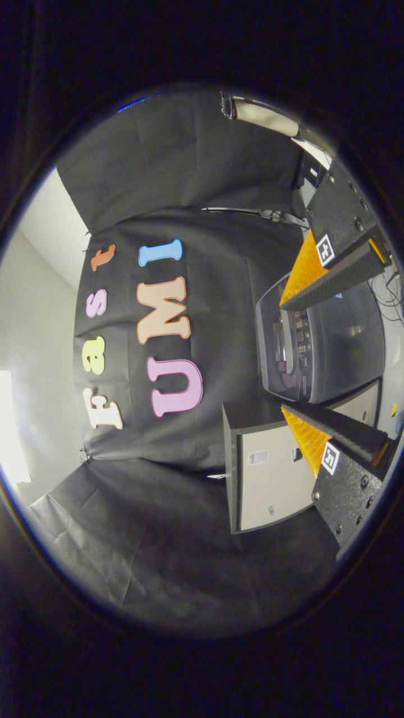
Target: Put the clothes into the washing machine and then close the washing machine lid.
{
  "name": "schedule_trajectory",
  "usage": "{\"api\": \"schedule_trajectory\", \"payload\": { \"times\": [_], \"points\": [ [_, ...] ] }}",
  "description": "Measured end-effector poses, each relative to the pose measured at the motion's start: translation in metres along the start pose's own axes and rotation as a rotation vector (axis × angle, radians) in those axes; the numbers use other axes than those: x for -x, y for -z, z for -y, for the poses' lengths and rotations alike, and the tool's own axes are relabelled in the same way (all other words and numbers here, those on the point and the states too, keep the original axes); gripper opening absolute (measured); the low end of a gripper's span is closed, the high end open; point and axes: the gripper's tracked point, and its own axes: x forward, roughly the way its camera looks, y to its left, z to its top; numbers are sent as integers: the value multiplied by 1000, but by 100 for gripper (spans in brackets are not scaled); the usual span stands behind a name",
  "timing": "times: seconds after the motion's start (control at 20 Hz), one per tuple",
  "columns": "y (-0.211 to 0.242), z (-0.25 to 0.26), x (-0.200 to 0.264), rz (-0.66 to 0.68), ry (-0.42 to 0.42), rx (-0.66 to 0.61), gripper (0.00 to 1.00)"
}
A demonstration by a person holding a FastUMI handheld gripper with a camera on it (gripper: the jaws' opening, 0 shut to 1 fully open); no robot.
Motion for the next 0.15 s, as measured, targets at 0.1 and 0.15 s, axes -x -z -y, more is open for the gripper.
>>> {"api": "schedule_trajectory", "payload": {
  "times": [0.1,0.15],
  "points": [
    [-2,1,-1,2,4,5,97],
    [-3,1,-2,5,5,12,97]
  ]
}}
